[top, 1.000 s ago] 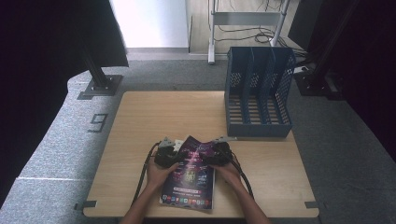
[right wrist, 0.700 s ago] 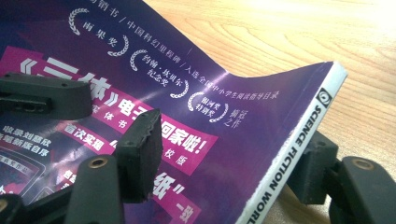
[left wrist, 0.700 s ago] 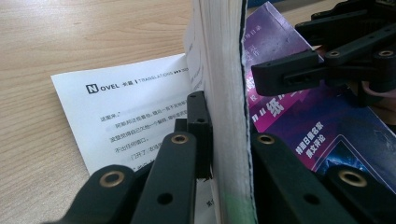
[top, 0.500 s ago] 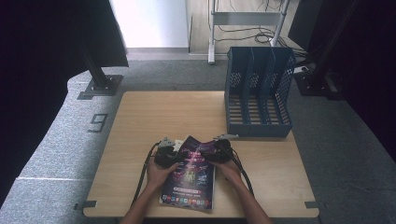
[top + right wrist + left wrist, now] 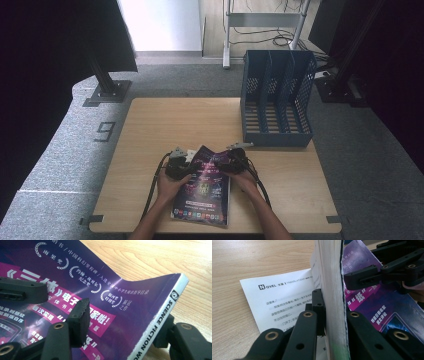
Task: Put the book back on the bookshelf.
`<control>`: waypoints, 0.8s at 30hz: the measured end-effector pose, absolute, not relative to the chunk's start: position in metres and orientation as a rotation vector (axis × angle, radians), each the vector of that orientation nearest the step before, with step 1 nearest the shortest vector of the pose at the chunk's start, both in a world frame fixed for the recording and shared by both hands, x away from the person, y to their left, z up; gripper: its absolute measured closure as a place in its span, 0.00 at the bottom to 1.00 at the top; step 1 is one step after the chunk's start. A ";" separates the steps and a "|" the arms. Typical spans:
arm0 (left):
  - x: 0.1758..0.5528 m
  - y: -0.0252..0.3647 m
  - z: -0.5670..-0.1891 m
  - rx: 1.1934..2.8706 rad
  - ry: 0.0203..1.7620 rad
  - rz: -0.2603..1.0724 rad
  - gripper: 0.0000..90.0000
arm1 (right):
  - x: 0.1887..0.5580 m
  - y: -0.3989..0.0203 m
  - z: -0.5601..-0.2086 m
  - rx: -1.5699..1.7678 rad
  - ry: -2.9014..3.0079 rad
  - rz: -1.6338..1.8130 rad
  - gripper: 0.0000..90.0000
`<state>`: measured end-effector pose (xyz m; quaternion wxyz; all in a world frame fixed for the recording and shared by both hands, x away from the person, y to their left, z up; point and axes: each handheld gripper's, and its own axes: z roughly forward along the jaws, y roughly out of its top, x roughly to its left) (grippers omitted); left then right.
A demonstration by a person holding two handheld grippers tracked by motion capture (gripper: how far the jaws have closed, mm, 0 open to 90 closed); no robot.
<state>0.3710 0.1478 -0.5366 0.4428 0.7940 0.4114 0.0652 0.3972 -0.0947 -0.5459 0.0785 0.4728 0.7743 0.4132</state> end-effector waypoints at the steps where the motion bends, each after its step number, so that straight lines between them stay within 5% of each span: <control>1: 0.371 0.148 -0.537 1.970 1.020 0.162 0.93 | 0.397 -0.095 -0.546 1.416 2.319 1.236 0.48; 14: 0.370 0.149 -0.536 1.958 1.017 0.164 0.93 | 0.397 -0.100 -0.544 1.472 2.315 1.263 0.59; 17: 0.371 0.149 -0.535 1.951 1.015 0.162 0.92 | 0.396 -0.105 -0.540 1.442 2.312 1.306 0.71; 24: 0.367 0.150 -0.528 1.930 0.991 0.181 0.93 | 0.391 -0.107 -0.530 1.376 2.298 1.325 0.73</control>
